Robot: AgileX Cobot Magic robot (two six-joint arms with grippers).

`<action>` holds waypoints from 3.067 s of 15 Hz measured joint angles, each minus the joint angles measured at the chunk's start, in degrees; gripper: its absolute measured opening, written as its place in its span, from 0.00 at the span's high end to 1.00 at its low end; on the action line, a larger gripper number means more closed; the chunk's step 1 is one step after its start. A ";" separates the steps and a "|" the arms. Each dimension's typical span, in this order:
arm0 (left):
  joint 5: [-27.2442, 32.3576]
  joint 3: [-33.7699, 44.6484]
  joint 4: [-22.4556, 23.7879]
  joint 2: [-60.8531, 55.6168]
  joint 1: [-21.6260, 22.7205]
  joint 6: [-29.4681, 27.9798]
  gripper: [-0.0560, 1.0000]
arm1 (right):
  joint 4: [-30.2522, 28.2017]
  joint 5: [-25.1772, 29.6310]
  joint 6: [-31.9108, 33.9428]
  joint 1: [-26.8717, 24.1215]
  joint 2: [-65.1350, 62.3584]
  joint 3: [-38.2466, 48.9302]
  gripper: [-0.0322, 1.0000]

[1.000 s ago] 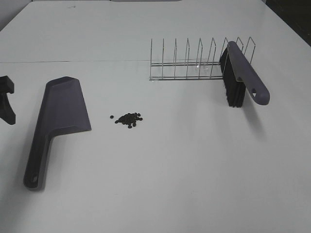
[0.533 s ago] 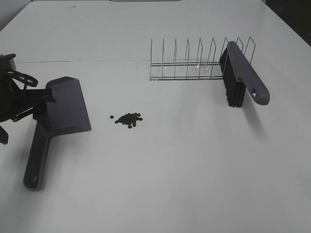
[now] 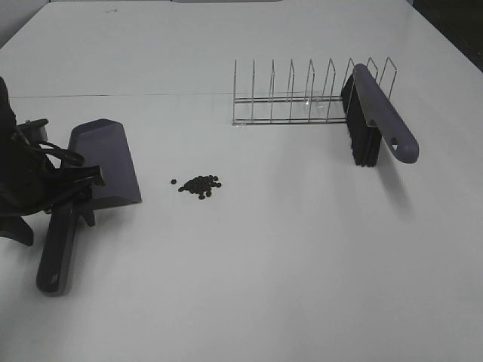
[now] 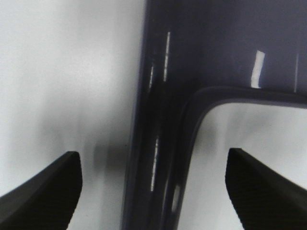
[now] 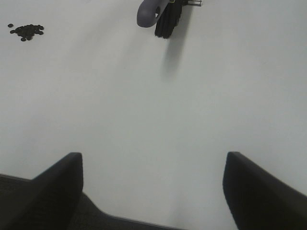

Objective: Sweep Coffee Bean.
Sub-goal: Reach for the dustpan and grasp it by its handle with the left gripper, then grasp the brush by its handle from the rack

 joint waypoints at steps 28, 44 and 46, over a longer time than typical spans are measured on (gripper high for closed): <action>-0.52 -0.34 22.06 1.95 -0.17 11.00 0.64 | -8.88 3.72 13.41 0.00 74.14 -47.38 0.24; -0.46 -0.34 21.66 1.95 -0.17 11.40 0.64 | -4.35 -7.22 4.18 0.00 122.04 -81.70 0.25; -0.46 -0.34 21.66 1.95 -0.17 11.40 0.64 | -4.64 -12.43 4.18 0.00 125.76 -81.70 0.28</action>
